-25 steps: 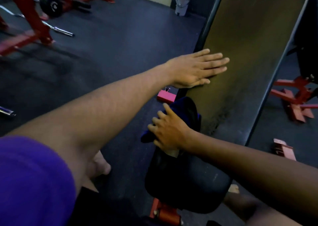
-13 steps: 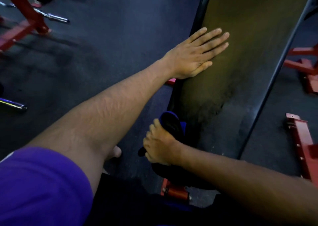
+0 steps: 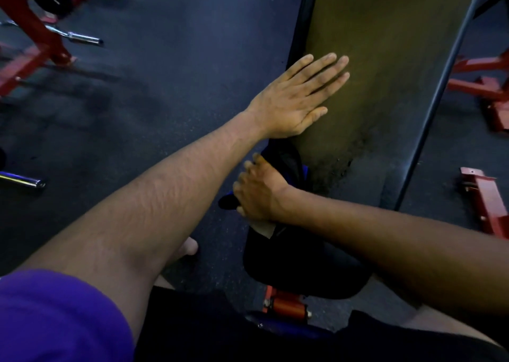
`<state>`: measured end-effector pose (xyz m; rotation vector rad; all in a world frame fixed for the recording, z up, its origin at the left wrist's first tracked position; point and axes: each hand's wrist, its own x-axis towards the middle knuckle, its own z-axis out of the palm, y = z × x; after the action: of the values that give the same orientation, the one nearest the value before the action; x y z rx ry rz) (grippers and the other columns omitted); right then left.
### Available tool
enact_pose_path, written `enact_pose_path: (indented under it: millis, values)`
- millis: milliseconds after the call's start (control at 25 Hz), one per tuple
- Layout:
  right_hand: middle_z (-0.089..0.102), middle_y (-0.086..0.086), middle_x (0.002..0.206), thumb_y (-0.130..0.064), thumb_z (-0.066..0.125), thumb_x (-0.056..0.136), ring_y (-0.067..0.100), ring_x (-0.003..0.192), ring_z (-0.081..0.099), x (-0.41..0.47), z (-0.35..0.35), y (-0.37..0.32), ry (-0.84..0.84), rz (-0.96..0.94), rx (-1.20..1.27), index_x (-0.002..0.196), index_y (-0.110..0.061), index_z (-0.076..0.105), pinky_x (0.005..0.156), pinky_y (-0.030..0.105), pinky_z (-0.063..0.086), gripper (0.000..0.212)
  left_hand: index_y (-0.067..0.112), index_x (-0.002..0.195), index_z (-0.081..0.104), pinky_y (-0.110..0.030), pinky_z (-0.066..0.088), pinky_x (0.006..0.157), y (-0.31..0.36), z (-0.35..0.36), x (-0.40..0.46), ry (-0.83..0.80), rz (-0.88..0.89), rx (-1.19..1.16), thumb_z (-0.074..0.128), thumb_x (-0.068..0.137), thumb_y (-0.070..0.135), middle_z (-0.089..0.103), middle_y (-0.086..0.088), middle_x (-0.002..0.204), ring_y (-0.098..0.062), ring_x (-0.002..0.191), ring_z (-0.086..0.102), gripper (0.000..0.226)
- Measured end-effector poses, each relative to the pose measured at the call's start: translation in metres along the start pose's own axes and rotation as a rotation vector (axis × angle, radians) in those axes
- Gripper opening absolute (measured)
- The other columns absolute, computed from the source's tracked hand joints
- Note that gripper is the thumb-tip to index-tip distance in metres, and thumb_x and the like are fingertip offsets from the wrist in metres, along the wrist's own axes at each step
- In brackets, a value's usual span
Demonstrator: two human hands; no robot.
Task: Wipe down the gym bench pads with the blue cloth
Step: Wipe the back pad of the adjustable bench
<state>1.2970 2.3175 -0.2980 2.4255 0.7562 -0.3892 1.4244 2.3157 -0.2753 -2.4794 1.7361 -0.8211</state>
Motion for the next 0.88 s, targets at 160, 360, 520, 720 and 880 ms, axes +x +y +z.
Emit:
enact_pose_path:
  millis: [160,360,520,720,880]
  values:
    - [0.061,0.007,0.129,-0.055,0.036,0.096,0.032,0.117,0.050,-0.010,0.019,-0.033,0.065,-0.075,-0.034,0.126,-0.018,0.060,0.106,0.052,0.027,0.054,0.013,0.162,0.018,-0.048,0.010,0.128,-0.001,0.001,-0.001,0.001,-0.021,-0.008,0.024,0.109,0.038,0.016,-0.011,0.170,-0.029,0.157,0.012,0.060]
    - [0.059,0.011,0.131,-0.044,0.035,0.098,0.036,0.115,0.049,-0.019,0.051,-0.104,-0.003,-0.295,-0.140,0.128,-0.016,0.060,0.108,0.059,0.024,0.048,0.011,0.161,0.022,-0.048,0.013,0.128,0.002,0.001,0.000,0.020,-0.023,0.010,0.028,0.108,0.037,0.021,-0.012,0.168,-0.030,0.156,0.018,0.059]
    - [0.060,0.007,0.129,-0.050,0.039,0.096,0.031,0.114,0.050,-0.017,0.048,-0.090,0.038,-0.326,-0.055,0.127,-0.021,0.059,0.105,0.053,0.027,0.048,0.011,0.161,0.024,-0.049,0.015,0.127,0.003,0.002,0.000,0.032,-0.040,0.023,0.029,0.108,0.037,0.022,-0.012,0.168,-0.030,0.156,0.019,0.059]
    - [0.056,0.007,0.136,-0.057,0.040,0.095,0.031,0.126,0.045,-0.006,0.015,-0.016,0.042,-0.109,0.009,0.133,-0.019,0.054,0.110,0.050,0.025,0.055,0.011,0.161,0.024,-0.050,0.016,0.126,0.003,0.002,-0.001,0.025,-0.050,0.038,0.029,0.108,0.037,0.022,-0.012,0.168,-0.030,0.156,0.018,0.059]
    - [0.059,0.006,0.130,-0.057,0.039,0.094,0.032,0.123,0.045,-0.005,0.016,-0.009,0.081,-0.024,0.008,0.128,-0.019,0.058,0.109,0.052,0.024,0.054,0.010,0.161,0.024,-0.050,0.016,0.127,0.004,0.002,-0.001,0.027,-0.040,0.035,0.029,0.108,0.036,0.023,-0.013,0.168,-0.031,0.156,0.019,0.059]
